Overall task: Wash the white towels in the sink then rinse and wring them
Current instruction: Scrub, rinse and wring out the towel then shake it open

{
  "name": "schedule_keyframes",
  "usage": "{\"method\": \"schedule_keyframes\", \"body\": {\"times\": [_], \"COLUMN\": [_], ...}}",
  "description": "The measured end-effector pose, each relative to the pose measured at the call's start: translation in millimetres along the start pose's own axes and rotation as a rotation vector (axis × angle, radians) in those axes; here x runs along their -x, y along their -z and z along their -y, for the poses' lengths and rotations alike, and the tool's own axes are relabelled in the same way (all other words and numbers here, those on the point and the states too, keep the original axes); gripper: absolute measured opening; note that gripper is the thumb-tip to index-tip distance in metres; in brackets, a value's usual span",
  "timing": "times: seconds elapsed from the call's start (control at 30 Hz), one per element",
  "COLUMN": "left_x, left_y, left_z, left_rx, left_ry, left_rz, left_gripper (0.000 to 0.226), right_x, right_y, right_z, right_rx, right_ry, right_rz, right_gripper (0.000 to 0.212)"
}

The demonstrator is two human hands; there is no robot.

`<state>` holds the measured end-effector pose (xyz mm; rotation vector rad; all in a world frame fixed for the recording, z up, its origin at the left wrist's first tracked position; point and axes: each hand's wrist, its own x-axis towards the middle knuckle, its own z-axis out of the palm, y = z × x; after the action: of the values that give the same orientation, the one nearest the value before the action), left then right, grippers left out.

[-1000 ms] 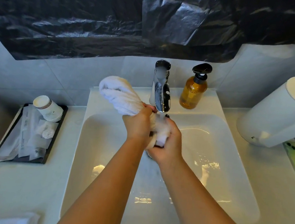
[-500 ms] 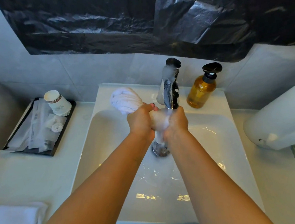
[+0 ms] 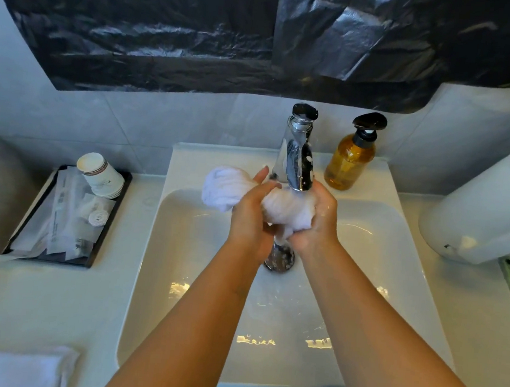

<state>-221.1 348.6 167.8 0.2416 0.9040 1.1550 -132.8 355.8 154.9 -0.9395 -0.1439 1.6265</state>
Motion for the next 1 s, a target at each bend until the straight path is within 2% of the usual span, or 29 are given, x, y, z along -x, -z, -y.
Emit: {"method": "schedule_keyframes", "body": {"times": [0.1, 0.17, 0.27, 0.3, 0.4, 0.47, 0.6, 0.7, 0.77, 0.83, 1.0], "left_x": [4, 6, 8, 8, 10, 9, 11, 11, 11, 12, 23], "left_y": [-9, -13, -11, -8, 4, 11, 22, 28, 32, 39, 69], "left_z": [6, 8, 8, 9, 12, 10, -7, -31, -53, -72, -85], "left_rx": [-0.045, -0.058, -0.063, -0.065, -0.071, -0.090, -0.080, -0.022, 0.030, 0.039, -0.147], "left_ry": [-0.073, -0.145, -0.188, -0.185, -0.161, -0.165, -0.256, -0.321, -0.345, -0.381, -0.456], "left_rz": [-0.046, -0.081, -0.082, -0.073, -0.022, -0.019, -0.002, -0.013, -0.071, -0.126, -0.217], "left_gripper": [0.027, 0.023, 0.045, 0.046, 0.032, 0.031, 0.022, 0.025, 0.034, 0.033, 0.036], "right_x": [0, -1, -1, -4, -8, -9, 1, 1, 0, -6, -17], "right_y": [1, -2, -7, -6, -4, -1, 9, 31, 44, 51, 25], "right_z": [-3, 0, 2, 0, -4, -9, -10, 9, 18, 16, 1], "right_rx": [-0.151, -0.171, -0.097, -0.088, -0.064, -0.018, 0.111, 0.087, 0.030, -0.010, -0.176], "right_ry": [-0.021, -0.045, -0.069, -0.069, -0.103, -0.061, -0.121, -0.087, -0.107, -0.122, -0.060], "right_rz": [-0.023, -0.047, -0.155, -0.188, -0.250, -0.209, -0.031, -0.098, -0.177, -0.230, -0.176], "right_gripper": [0.063, 0.054, 0.040, 0.037, 0.032, 0.027, 0.038, 0.042, 0.041, 0.038, 0.033]}}
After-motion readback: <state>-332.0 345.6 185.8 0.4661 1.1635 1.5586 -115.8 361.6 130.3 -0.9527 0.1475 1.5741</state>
